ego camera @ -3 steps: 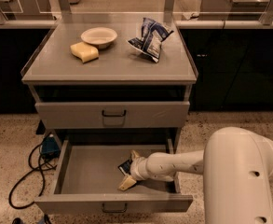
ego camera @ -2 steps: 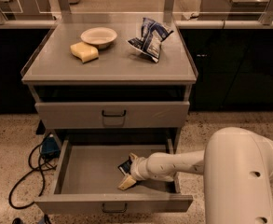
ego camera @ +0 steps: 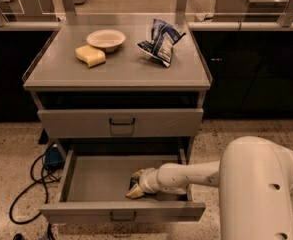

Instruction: Pick rxbar blueberry from middle drawer and place on counter

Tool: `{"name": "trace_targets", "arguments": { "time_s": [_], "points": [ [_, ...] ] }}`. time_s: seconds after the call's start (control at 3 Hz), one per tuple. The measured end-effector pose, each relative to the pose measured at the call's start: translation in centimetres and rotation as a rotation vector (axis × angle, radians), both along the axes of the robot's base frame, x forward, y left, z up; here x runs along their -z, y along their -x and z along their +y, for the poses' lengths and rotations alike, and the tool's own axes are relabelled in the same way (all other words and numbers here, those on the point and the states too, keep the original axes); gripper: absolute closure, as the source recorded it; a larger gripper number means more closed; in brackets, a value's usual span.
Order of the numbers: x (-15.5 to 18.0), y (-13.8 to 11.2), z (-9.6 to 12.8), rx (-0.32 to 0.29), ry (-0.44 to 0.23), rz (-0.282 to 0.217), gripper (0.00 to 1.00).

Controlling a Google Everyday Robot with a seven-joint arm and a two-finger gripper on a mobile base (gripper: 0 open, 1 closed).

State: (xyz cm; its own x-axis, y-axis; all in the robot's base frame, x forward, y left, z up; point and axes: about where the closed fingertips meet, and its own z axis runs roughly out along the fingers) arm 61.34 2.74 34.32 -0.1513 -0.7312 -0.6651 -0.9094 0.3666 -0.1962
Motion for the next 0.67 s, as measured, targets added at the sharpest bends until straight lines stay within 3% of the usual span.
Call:
{"name": "trace_targets", "arguments": {
  "time_s": [0.33, 0.67],
  "points": [
    [-0.04, 0.00, 0.00, 0.000, 0.000, 0.000, 0.88],
    [-0.23, -0.07, 0.01, 0.000, 0.000, 0.000, 1.00]
  ]
}}
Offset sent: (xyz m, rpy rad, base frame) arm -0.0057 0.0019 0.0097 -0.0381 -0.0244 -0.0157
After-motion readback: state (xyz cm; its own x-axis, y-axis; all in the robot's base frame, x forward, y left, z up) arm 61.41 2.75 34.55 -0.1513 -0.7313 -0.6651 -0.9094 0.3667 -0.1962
